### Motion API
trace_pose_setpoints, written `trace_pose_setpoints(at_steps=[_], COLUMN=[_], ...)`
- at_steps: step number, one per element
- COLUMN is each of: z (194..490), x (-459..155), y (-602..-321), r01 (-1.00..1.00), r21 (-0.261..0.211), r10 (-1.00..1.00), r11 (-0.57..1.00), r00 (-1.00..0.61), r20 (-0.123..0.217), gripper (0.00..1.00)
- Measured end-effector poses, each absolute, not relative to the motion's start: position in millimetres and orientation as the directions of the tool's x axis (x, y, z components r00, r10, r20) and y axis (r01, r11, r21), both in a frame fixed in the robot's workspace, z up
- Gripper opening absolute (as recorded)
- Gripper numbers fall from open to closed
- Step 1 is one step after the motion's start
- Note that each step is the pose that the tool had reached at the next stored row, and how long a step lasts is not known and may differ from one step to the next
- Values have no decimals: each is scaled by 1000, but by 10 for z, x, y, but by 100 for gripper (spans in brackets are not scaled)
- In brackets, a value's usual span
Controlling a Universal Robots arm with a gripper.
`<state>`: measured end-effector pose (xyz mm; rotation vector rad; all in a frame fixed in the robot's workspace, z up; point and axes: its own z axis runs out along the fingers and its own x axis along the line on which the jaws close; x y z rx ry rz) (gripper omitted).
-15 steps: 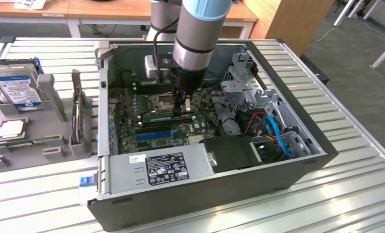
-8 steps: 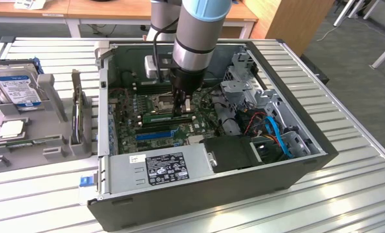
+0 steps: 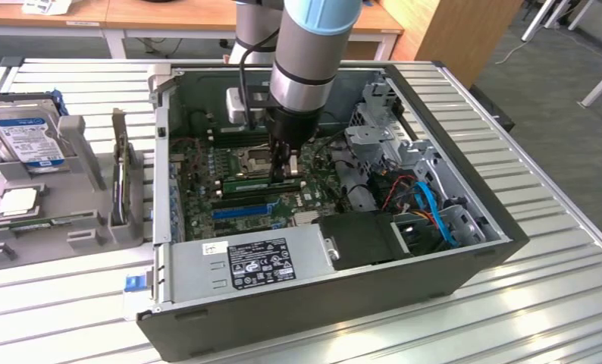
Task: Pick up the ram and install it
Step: 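Insert the ram into the slot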
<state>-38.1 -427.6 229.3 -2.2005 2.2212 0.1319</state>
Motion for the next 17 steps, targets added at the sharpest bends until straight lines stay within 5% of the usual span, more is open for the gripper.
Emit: trace_pose_setpoints(at_steps=[17], z=[2282], x=[-399], y=[-4276], r01=[-999], r21=[51], r10=[-998], r11=[7], r00=[-11], r20=[-68], gripper=[12])
